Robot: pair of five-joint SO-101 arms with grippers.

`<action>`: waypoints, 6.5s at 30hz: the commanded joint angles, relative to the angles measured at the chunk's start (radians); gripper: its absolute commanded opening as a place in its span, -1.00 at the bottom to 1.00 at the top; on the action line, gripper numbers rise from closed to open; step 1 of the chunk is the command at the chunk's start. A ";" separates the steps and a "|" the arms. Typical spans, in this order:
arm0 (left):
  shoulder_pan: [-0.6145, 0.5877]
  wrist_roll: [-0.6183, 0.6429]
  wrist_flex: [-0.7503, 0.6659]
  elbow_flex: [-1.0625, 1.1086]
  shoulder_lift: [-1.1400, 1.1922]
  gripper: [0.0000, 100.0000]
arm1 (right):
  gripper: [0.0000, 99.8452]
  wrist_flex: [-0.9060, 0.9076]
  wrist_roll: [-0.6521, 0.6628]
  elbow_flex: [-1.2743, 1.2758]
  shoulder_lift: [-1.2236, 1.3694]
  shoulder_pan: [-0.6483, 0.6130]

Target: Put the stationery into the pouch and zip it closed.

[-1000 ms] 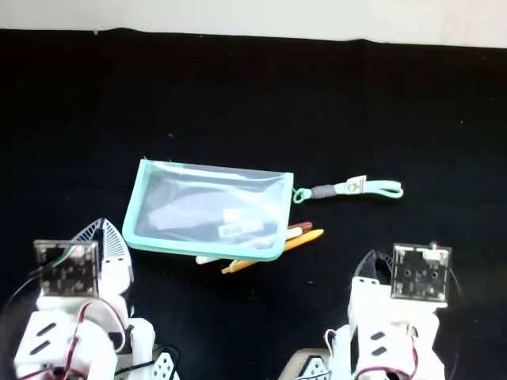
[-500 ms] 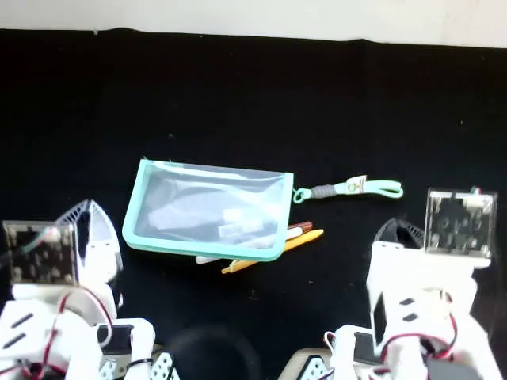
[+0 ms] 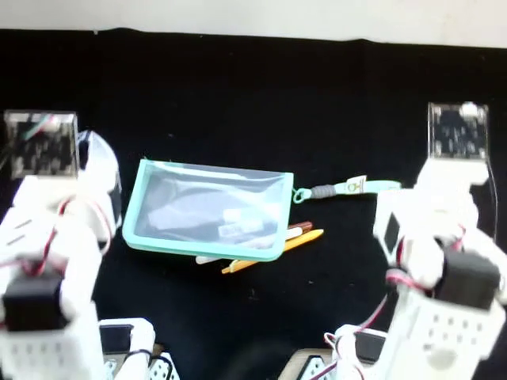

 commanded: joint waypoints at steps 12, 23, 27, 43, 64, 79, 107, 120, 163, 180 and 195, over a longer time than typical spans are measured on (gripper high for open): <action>0.016 -0.008 -0.089 -0.041 0.541 -0.88 | -0.95 -0.242 -0.012 -0.039 0.335 -0.007; 0.036 -0.006 -0.083 -0.031 0.659 -0.39 | -0.67 -0.406 -0.012 -0.031 0.460 -0.004; 0.033 -0.006 -0.081 -0.031 0.734 -0.38 | -0.47 -0.440 -0.012 -0.031 0.547 -0.002; 0.038 -0.003 -0.046 -0.039 0.866 -0.38 | -0.48 -0.615 0.150 -0.031 0.918 0.093; 0.038 -0.002 -0.002 -0.035 0.866 -0.38 | -0.48 -0.616 0.658 -0.035 1.084 -0.016; 0.038 -0.002 -0.002 -0.035 0.866 -0.38 | -0.99 -0.616 0.629 -0.042 1.208 -0.024; 0.041 -0.002 -0.002 -0.039 0.857 -0.38 | -0.99 0.015 0.037 -1.158 1.207 -0.079; 0.166 -0.002 -0.002 -0.030 0.858 -0.38 | -0.99 0.122 -0.026 -1.689 1.207 -0.317; 0.234 0.092 -0.009 -0.008 0.866 -0.38 | -0.99 -0.240 -0.026 -1.486 0.746 -0.694; 0.229 0.094 -0.009 -0.008 0.866 -0.38 | -0.99 -0.232 -0.026 -1.363 0.880 -0.587; -0.007 0.256 -0.011 -0.047 0.860 -0.38 | -0.99 -0.196 -0.025 -1.365 0.809 -0.708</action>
